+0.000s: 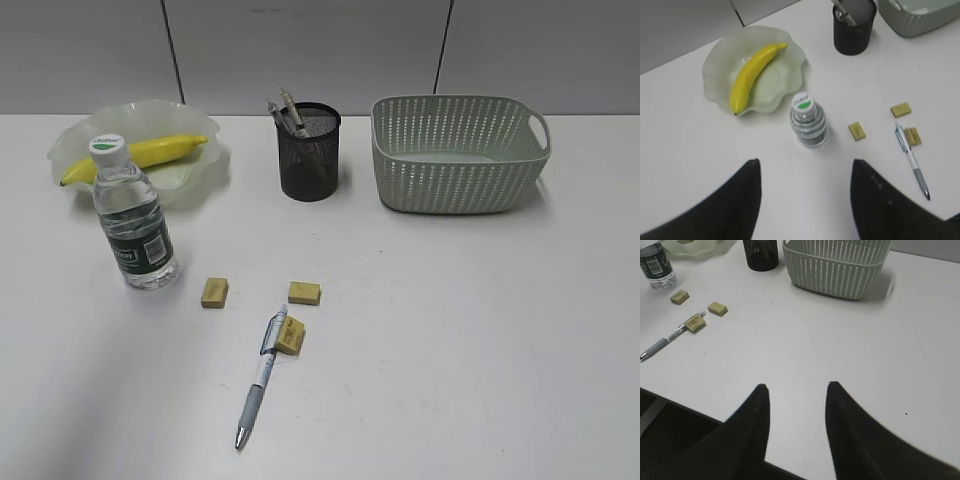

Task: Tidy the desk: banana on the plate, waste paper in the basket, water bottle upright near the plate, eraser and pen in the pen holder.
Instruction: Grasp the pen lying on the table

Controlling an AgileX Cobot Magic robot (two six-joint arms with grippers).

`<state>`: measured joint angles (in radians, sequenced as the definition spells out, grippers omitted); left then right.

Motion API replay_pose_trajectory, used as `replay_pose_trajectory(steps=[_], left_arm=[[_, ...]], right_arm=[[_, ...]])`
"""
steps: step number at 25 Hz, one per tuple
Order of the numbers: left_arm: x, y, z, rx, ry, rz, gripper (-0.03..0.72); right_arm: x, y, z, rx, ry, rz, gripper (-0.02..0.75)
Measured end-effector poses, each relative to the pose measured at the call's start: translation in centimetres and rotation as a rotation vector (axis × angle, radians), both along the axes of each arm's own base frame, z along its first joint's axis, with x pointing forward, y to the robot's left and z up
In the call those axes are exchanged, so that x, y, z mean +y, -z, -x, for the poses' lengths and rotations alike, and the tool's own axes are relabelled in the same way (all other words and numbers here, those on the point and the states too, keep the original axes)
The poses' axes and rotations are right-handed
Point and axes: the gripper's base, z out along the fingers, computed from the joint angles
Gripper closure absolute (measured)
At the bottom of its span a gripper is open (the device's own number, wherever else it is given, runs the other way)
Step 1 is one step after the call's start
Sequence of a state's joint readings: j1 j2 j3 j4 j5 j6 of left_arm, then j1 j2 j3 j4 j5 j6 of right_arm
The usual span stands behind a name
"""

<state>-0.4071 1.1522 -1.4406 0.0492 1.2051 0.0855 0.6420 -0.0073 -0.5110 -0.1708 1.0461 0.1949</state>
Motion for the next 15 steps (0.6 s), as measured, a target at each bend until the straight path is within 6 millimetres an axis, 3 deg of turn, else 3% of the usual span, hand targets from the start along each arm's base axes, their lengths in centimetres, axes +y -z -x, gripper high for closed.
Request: replay_pose_trajectory(steps=[5,7,10,15], left_arm=[[3.1,2.8,7.5,-0.046,-0.001,0.042,0.266],[4.0,4.9,9.9,-0.069,0.004,0.066,0.267],[5.2,8.4,12.7,-0.096,0.007,0.081,0.268],[6.7,13.7,16.4,-0.133,0.008,0.097,0.268]], right_arm=[[0.0,0.0,0.0,0.0,0.0,0.0,0.428],[0.0,0.0,-0.1,0.003,0.0,0.002,0.428],[0.4,-0.1,-0.6,0.031,-0.001,0.024,0.428],[2.1,-1.9,-2.6,0.043,-0.025,0.056,0.428]])
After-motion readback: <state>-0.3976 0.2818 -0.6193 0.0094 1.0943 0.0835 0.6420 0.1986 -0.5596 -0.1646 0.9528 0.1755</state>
